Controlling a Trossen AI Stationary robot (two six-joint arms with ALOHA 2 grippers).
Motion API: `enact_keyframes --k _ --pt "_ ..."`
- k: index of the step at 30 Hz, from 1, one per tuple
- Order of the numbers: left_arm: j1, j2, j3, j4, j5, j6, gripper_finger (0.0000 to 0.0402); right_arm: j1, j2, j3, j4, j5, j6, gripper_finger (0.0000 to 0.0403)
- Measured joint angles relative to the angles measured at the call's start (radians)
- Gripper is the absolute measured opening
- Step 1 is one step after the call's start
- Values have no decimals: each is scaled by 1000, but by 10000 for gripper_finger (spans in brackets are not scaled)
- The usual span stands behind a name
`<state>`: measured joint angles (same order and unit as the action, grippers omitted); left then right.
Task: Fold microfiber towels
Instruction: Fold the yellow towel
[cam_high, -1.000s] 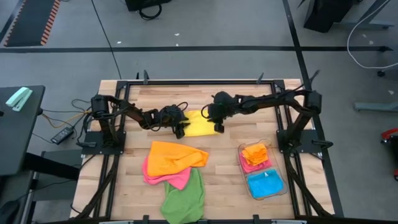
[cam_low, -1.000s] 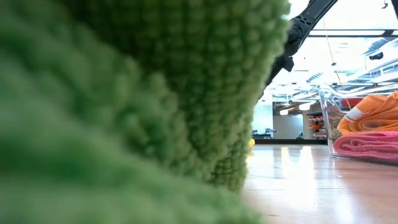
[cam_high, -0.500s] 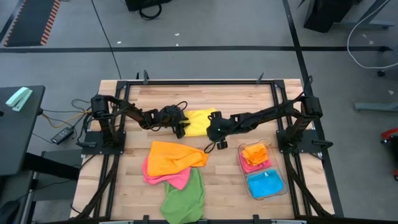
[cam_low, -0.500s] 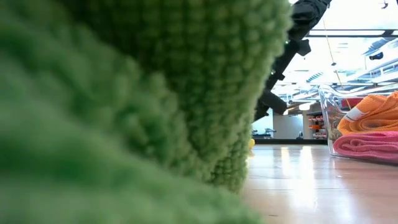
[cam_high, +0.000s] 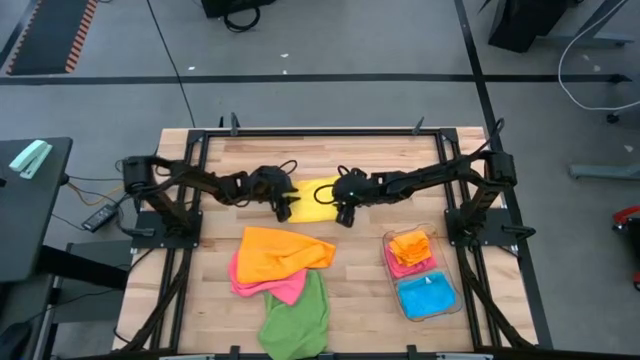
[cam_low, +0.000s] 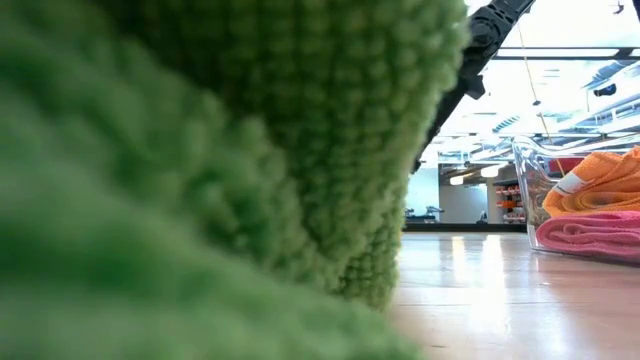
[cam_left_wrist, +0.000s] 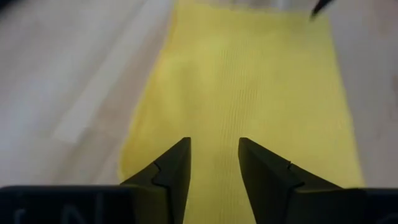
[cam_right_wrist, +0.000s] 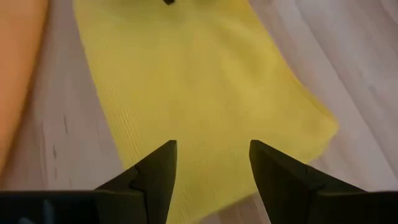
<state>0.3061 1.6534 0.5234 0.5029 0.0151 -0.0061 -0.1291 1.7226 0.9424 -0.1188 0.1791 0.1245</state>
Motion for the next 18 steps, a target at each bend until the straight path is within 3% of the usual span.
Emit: enact_keyframes --k 12,18 --pt "-15 -75 2 19 -3 91 129 14 3 8 49 -23 52 211" --pt "-10 -75 3 26 -3 122 122 13 86 50 60 -42 38 211"
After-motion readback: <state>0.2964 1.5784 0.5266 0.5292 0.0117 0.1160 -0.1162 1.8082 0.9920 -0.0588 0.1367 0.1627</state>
